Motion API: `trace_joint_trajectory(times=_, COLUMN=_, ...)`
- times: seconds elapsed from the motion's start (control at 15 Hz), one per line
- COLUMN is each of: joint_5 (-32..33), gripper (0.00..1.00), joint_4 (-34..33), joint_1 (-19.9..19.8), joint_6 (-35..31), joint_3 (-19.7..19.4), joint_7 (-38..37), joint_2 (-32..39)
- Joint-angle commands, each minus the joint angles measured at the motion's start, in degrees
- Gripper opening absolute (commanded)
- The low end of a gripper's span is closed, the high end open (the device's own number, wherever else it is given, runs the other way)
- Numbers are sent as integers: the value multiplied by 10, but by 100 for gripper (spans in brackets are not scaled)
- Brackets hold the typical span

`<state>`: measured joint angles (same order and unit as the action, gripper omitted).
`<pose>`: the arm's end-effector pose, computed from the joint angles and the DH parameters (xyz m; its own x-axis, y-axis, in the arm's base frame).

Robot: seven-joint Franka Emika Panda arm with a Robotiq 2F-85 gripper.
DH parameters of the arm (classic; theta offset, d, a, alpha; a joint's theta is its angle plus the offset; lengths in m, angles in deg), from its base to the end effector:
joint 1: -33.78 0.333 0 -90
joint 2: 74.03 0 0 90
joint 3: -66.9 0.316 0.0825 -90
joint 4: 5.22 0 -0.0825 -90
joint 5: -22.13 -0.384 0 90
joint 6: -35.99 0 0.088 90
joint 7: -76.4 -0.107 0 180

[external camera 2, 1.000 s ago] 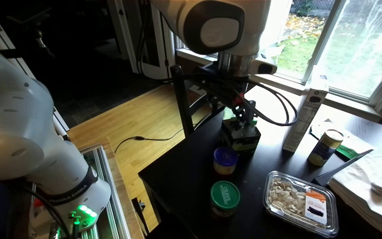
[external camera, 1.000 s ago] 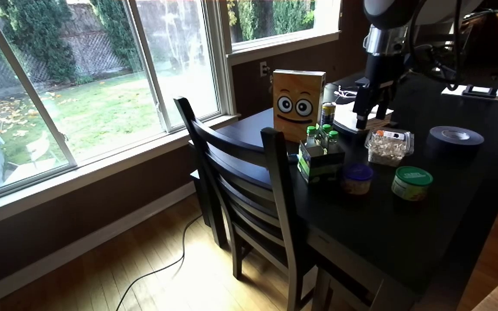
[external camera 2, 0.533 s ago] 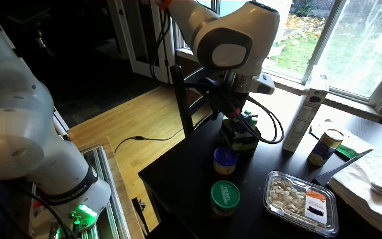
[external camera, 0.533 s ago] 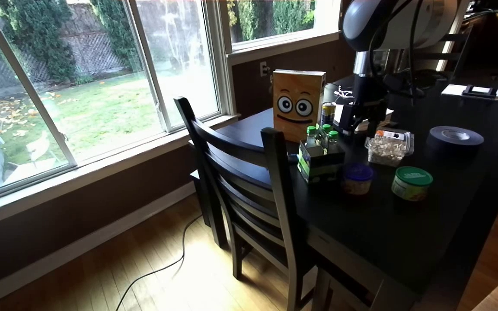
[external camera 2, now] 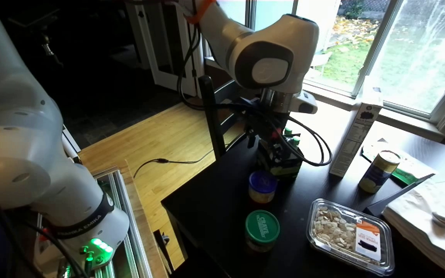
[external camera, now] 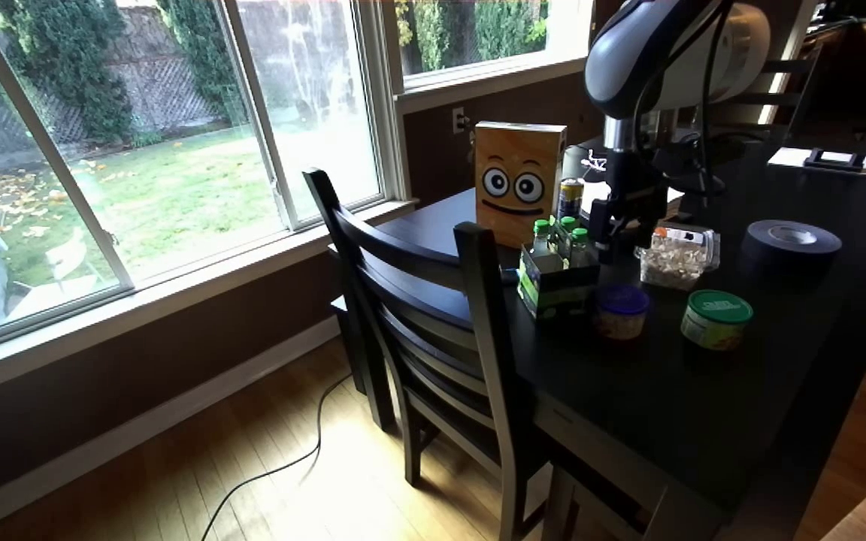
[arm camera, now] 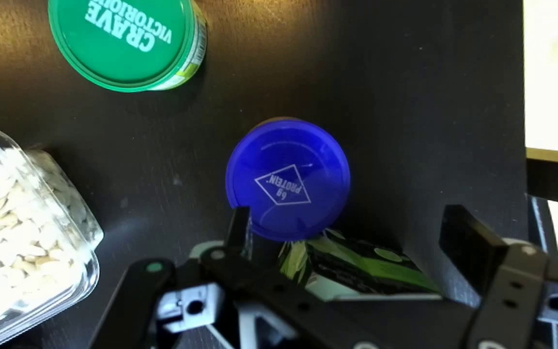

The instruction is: Put the can with the blue lid on the other and move the bottle case to the left

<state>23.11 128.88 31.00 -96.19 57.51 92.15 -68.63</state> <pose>0.4864 -0.1056 0.2847 0.9889 0.0744 -0.1288 0.0739 -0.9972 -0.0088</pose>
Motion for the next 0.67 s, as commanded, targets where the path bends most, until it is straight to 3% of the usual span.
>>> trace_joint_trajectory(times=0.0, joint_5=56, gripper=100, joint_4=-43, joint_1=-3, joint_6=-10, joint_3=20, joint_7=-53, joint_2=75)
trace_joint_trajectory(times=0.27, joint_5=121, gripper=100, joint_4=-69, joint_1=4, joint_6=-16, joint_3=18, joint_7=-106, joint_2=112)
trace_joint_trajectory(times=0.6, joint_5=81, gripper=100, joint_4=-84, joint_1=-15, joint_6=-57, joint_3=35, joint_7=-70, joint_2=148)
